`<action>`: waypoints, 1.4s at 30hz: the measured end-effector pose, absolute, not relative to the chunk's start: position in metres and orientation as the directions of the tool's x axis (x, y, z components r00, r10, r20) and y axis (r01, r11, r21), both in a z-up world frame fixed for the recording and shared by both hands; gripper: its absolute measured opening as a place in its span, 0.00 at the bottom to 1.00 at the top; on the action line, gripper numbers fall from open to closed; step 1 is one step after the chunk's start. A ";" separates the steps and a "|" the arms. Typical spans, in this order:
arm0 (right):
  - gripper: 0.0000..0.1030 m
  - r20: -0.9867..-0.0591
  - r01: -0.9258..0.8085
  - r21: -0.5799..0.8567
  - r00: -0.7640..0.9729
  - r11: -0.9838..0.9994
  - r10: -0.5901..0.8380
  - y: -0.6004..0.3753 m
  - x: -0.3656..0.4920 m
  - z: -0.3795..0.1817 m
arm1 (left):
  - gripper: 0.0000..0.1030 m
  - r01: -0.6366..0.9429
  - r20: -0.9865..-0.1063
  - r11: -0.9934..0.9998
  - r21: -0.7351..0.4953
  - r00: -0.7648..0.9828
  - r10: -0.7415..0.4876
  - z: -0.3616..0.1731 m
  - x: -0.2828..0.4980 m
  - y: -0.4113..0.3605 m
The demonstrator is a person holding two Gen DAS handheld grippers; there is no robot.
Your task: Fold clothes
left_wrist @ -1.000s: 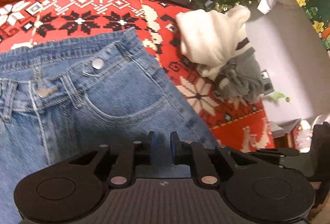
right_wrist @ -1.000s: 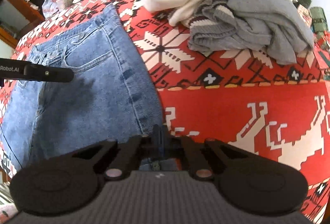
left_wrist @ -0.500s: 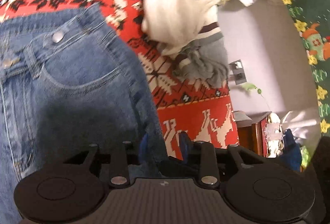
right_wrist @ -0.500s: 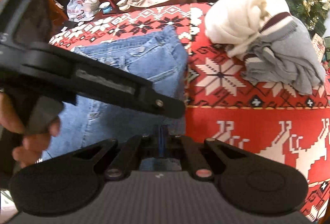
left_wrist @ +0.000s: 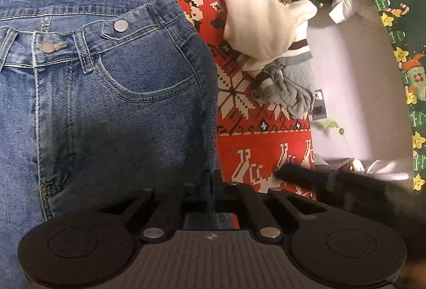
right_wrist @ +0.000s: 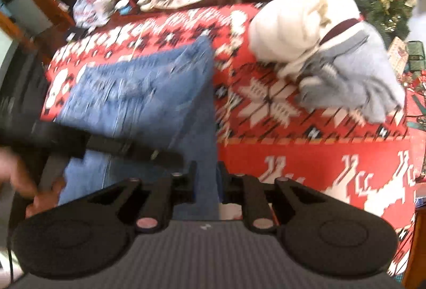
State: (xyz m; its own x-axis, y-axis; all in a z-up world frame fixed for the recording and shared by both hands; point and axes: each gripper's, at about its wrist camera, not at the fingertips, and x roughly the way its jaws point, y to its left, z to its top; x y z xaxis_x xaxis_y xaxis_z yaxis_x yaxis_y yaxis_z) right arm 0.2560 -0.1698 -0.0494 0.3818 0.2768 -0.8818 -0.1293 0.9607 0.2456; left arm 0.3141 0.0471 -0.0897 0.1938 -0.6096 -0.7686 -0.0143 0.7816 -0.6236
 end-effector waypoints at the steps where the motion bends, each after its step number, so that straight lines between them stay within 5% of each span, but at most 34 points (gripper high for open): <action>1: 0.18 -0.875 -0.114 0.258 0.394 0.959 0.282 -0.171 0.267 -0.049 | 0.01 -0.015 -0.767 0.781 -0.625 0.198 -0.610 -0.089 0.312 0.049; 11: 0.25 -0.874 -0.103 0.350 0.322 0.931 0.365 -0.123 0.360 -0.077 | 0.01 -0.062 -0.758 0.772 -0.632 0.257 -0.600 -0.076 0.288 0.078; 14: 0.09 -0.891 -0.124 0.319 0.297 0.940 0.342 -0.106 0.362 -0.084 | 0.01 -0.092 -0.751 0.761 -0.642 0.275 -0.600 -0.077 0.281 0.089; 18: 0.04 -0.897 -0.146 0.288 0.304 0.946 0.320 -0.097 0.357 -0.085 | 0.01 -0.123 -0.742 0.747 -0.654 0.295 -0.602 -0.079 0.278 0.097; 42: 0.02 -0.844 -0.207 0.418 0.271 0.885 0.462 -0.008 0.349 -0.037 | 0.01 -0.180 -0.724 0.716 -0.674 0.350 -0.594 -0.031 0.228 0.206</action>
